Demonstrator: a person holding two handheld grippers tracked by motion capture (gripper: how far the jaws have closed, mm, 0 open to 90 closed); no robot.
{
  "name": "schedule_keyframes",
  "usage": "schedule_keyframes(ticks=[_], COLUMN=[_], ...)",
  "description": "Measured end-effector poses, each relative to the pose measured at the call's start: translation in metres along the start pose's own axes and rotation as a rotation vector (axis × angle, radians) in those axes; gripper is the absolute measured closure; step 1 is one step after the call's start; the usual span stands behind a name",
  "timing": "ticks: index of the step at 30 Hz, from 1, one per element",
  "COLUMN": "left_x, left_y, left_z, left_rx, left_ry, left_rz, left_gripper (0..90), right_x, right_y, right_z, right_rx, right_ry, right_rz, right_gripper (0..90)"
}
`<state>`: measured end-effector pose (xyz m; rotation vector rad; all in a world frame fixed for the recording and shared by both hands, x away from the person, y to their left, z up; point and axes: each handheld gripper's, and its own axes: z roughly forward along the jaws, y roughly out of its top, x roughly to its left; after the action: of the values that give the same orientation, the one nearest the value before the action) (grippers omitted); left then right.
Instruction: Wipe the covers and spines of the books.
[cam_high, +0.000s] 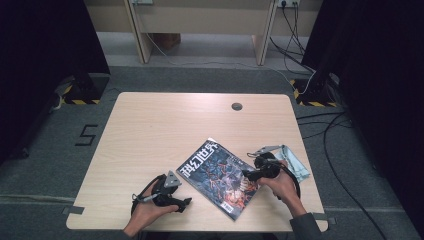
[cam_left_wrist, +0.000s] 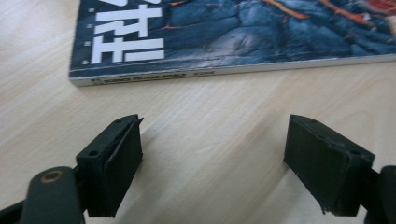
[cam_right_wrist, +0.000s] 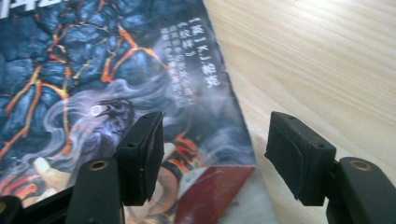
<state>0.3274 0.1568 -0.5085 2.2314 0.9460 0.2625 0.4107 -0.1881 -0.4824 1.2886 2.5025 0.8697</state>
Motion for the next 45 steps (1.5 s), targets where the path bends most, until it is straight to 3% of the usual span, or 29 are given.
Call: schedule_keyframes(ticks=[4, 11, 20, 28, 37, 45], left_x=[-0.006, -0.01, -0.01, -0.014, -0.011, 0.005], left_y=[0.002, 0.007, 0.008, 0.012, 0.022, 0.039], left_z=[0.003, 0.007, 0.008, 0.015, 0.024, 0.038], left_rx=[-0.032, -0.056, -0.071, -0.06, -0.055, -0.059], left_ry=[-0.047, -0.068, -0.072, -0.079, -0.021, 0.03], left_rz=[-0.022, -0.045, -0.083, -0.078, -0.076, -0.092], left_gripper=[20.5, 20.0, 19.6, 18.7, 13.9, 13.2], right_x=[-0.003, 0.005, 0.02, 0.035, 0.043, 0.051], right_y=[-0.005, -0.009, -0.021, -0.032, -0.034, -0.03], right_z=[0.003, 0.003, -0.004, -0.009, -0.008, -0.005], right_rx=[0.02, 0.038, 0.056, 0.06, 0.059, 0.056], right_ry=[-0.001, 0.014, 0.051, 0.096, 0.086, 0.067], right_rz=[0.017, 0.005, -0.025, -0.048, -0.063, -0.096], right_gripper=[36.8, 35.6, 35.6, 35.3, 32.9, 30.8])
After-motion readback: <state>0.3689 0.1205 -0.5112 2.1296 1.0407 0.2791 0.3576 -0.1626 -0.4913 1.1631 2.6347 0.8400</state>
